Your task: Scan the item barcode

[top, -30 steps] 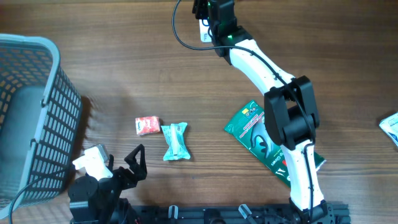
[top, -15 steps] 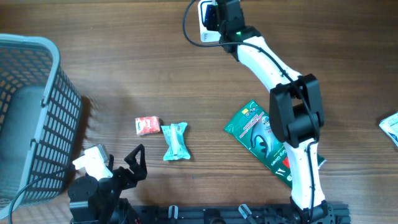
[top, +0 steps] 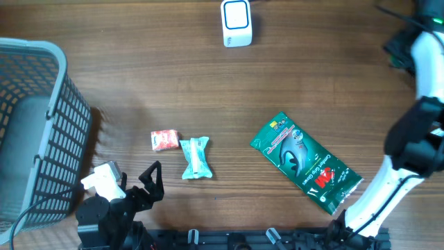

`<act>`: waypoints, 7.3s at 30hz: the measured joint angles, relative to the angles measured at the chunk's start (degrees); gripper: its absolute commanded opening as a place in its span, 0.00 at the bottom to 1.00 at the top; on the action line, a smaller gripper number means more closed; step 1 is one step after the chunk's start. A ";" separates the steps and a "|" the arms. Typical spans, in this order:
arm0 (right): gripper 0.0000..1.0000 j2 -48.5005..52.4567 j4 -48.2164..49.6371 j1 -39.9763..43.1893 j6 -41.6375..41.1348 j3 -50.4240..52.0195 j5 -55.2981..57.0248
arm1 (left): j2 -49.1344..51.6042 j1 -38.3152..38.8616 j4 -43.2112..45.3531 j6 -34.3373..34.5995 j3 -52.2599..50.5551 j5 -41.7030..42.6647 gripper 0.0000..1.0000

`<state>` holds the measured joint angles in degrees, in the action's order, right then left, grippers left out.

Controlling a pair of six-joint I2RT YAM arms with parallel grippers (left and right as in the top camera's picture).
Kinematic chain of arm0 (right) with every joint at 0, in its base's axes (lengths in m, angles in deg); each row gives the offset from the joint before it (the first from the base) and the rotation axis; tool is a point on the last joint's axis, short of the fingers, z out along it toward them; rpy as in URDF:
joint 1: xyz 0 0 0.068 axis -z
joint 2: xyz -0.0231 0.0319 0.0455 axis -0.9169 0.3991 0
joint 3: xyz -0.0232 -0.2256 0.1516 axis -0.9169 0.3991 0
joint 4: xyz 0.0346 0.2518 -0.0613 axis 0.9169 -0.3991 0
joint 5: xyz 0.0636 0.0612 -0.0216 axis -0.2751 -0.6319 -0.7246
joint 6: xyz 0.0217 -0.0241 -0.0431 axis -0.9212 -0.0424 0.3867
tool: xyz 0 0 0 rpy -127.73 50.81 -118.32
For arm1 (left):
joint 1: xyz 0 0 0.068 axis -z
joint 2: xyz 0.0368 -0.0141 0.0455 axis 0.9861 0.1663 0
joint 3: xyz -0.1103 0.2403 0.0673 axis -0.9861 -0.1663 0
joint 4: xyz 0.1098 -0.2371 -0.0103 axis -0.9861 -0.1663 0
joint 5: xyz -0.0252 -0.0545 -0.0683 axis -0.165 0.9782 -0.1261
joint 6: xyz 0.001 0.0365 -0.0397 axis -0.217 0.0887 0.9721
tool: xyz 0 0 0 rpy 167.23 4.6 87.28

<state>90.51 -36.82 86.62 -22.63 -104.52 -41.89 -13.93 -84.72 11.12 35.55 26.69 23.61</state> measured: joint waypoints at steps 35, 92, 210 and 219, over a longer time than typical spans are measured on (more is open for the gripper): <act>1.00 -13.05 -37.51 -24.11 13.75 2.73 -27.30 | 0.00 0.00 -0.02 0.00 0.00 0.00 1.00; 0.14 -13.00 32.22 -54.16 -9.77 42.58 -83.01 | 0.00 -0.02 0.00 0.00 0.00 0.00 1.00; 1.00 -15.52 9.66 -64.30 18.51 41.35 -30.99 | -0.04 0.00 0.02 0.00 0.00 0.00 1.00; 1.00 -15.41 6.49 -65.11 -5.51 41.22 -17.92 | -0.04 -0.02 0.00 0.00 -0.02 0.00 1.00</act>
<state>75.10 -30.33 21.50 -28.14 -63.30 -59.82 -13.97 -84.74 11.12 35.55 26.67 23.61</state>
